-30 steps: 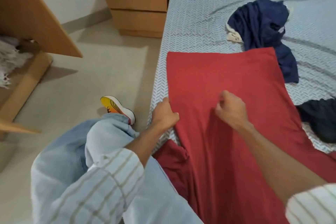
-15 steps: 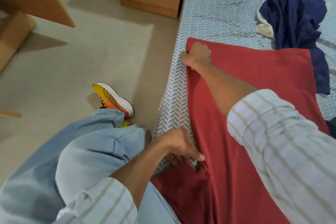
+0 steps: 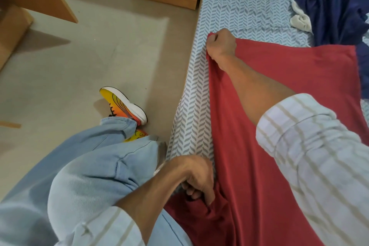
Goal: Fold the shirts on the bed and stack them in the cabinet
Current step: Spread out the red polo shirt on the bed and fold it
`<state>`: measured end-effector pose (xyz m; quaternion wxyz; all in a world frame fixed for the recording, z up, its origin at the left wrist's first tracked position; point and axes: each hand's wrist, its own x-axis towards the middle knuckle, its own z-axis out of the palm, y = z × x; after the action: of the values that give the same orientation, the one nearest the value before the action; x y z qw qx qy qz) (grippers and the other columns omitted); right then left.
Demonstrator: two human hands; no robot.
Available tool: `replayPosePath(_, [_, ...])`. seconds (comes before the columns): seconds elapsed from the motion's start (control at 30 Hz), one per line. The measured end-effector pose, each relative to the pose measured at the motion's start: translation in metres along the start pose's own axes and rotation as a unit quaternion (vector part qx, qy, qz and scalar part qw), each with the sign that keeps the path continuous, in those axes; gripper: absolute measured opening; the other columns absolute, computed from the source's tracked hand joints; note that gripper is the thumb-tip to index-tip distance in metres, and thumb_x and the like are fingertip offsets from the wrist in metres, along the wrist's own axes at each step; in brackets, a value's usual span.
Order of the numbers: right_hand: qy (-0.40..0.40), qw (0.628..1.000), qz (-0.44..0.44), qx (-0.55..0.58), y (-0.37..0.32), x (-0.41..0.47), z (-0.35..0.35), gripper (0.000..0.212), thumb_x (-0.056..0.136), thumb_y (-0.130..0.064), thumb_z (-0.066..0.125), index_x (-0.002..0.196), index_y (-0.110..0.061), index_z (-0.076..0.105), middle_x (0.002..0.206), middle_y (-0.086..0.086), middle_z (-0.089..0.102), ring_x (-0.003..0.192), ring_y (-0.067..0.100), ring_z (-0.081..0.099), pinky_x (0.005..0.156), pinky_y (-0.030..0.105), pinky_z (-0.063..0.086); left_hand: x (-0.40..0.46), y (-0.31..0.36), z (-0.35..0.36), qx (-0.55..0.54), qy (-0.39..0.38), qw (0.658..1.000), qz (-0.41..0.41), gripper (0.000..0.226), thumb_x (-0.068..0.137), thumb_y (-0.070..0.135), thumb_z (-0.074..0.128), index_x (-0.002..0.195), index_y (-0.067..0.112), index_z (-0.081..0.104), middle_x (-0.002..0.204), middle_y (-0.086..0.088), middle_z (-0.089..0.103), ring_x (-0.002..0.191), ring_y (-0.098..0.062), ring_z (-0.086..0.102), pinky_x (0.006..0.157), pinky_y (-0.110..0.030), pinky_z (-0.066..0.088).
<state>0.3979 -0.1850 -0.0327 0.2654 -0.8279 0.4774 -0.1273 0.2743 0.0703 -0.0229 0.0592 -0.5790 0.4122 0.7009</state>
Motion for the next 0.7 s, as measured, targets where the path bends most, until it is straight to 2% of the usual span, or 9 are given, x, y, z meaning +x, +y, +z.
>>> replayPosePath(0.1, [0.016,1.000,-0.018,0.013,0.002,0.002,0.002,0.023,0.101,-0.021,0.042,0.079,-0.013,0.045,0.067,-0.007,0.043,0.074,0.015,0.051,0.064,0.027,0.036,0.000,0.001,0.000,0.008,-0.006,1.000,-0.015,0.033,0.075,0.023,0.072,0.093,-0.005,0.074,0.071,-0.012,0.065,0.058,-0.019,0.053,0.049,-0.022,0.039])
replayPosePath(0.23, [0.017,0.999,-0.042,0.003,0.006,0.006,0.006,0.018,0.101,-0.020,0.042,0.086,-0.012,0.047,0.068,-0.008,0.042,0.077,0.016,0.052,0.069,0.030,0.042,0.001,0.004,0.000,0.030,-0.015,0.999,-0.028,0.019,0.076,0.020,0.069,0.077,0.001,0.072,0.069,-0.012,0.064,0.052,-0.017,0.051,0.048,-0.021,0.038])
replayPosePath(0.3, [-0.010,0.998,-0.046,-0.034,0.004,0.010,0.006,0.021,0.098,-0.022,0.045,0.079,-0.013,0.048,0.069,-0.004,0.048,0.077,0.017,0.055,0.070,0.032,0.047,0.002,0.004,-0.001,0.042,-0.015,0.998,-0.036,0.022,0.076,0.023,0.071,0.062,0.006,0.066,0.061,-0.008,0.063,0.050,-0.016,0.052,0.050,-0.023,0.039])
replayPosePath(0.37, [-0.029,0.997,-0.037,-0.060,0.000,0.015,0.003,0.025,0.094,-0.034,0.052,0.100,-0.010,0.057,0.090,0.002,0.062,0.089,0.021,0.059,0.072,0.031,0.045,-0.001,0.006,-0.001,0.032,-0.010,0.998,-0.045,0.034,0.079,0.035,0.074,0.059,0.009,0.065,0.055,-0.007,0.064,0.046,-0.015,0.054,0.051,-0.024,0.042])
replayPosePath(0.4, [-0.030,0.997,-0.028,-0.065,-0.003,0.017,0.001,0.041,0.092,-0.041,0.056,0.115,-0.007,0.054,0.105,0.005,0.065,0.101,0.024,0.060,0.077,0.032,0.045,-0.002,0.006,-0.001,0.015,0.015,0.999,-0.042,0.041,0.080,0.044,0.075,0.061,0.008,0.066,0.055,-0.008,0.066,0.045,-0.014,0.057,0.053,-0.025,0.046])
replayPosePath(0.47, [-0.019,0.996,-0.014,-0.080,-0.004,0.021,-0.003,0.059,0.090,-0.049,0.061,0.129,-0.007,0.048,0.125,0.010,0.061,0.119,0.029,0.056,0.089,0.037,0.047,-0.004,0.007,-0.001,0.000,0.153,0.988,-0.020,0.056,0.075,0.064,0.073,0.060,0.010,0.065,0.054,-0.005,0.068,0.046,-0.013,0.062,0.061,-0.027,0.056])
replayPosePath(0.53, [-0.020,0.993,0.003,-0.112,-0.004,0.025,-0.004,0.052,0.088,-0.046,0.064,0.124,-0.011,0.054,0.126,0.009,0.061,0.121,0.029,0.056,0.091,0.039,0.049,-0.005,0.007,-0.002,-0.023,0.314,0.949,0.017,0.064,0.071,0.073,0.068,0.051,0.013,0.060,0.046,0.001,0.062,0.044,-0.010,0.061,0.066,-0.029,0.058])
replayPosePath(0.6, [-0.028,0.992,0.017,-0.120,-0.005,0.029,-0.005,0.031,0.087,-0.036,0.062,0.110,-0.015,0.059,0.120,0.008,0.064,0.115,0.029,0.060,0.087,0.039,0.053,-0.001,0.007,-0.004,-0.076,0.352,0.932,0.041,0.057,0.076,0.063,0.069,0.050,0.013,0.061,0.044,0.001,0.063,0.041,-0.007,0.061,0.067,-0.029,0.059])
replayPosePath(0.7, [-0.028,0.995,0.028,-0.090,-0.012,0.037,-0.008,0.017,0.086,-0.023,0.058,0.102,-0.015,0.057,0.113,0.007,0.065,0.107,0.026,0.062,0.085,0.040,0.057,0.003,0.006,-0.005,-0.097,0.333,0.937,0.041,0.030,0.079,0.023,0.067,0.055,0.007,0.066,0.048,-0.002,0.066,0.044,-0.011,0.065,0.063,-0.028,0.061])
